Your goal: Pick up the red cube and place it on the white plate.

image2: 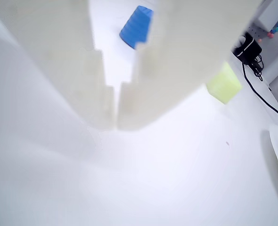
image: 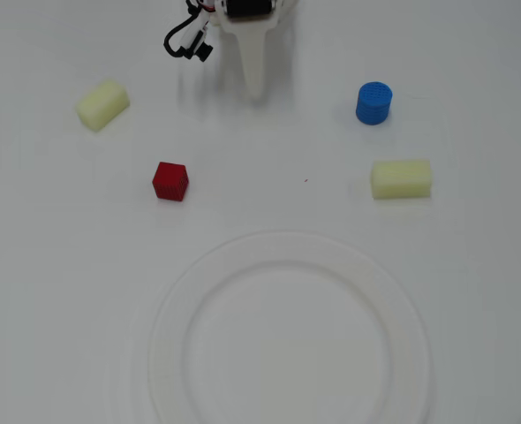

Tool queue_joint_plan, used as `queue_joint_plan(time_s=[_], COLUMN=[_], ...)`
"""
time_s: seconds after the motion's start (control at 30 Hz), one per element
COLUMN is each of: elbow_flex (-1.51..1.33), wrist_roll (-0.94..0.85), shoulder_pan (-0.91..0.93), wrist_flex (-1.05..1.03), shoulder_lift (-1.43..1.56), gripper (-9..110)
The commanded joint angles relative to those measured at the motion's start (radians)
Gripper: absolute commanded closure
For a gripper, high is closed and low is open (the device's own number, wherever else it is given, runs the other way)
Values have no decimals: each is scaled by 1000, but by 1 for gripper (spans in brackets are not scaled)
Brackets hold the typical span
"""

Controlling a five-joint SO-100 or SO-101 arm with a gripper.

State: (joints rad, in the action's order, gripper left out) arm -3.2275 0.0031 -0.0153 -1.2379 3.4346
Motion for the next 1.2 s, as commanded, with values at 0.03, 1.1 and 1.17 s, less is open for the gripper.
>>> queue_joint_plan(time_s=[0.03, 1.1, 1.17], elbow_flex=[-2, 747, 827], wrist_roll=[-6, 9, 11], shoulder_pan=[0, 233, 258], wrist_flex=[11, 179, 212], shoulder_lift=[11, -859, -986], gripper=[102, 98, 97])
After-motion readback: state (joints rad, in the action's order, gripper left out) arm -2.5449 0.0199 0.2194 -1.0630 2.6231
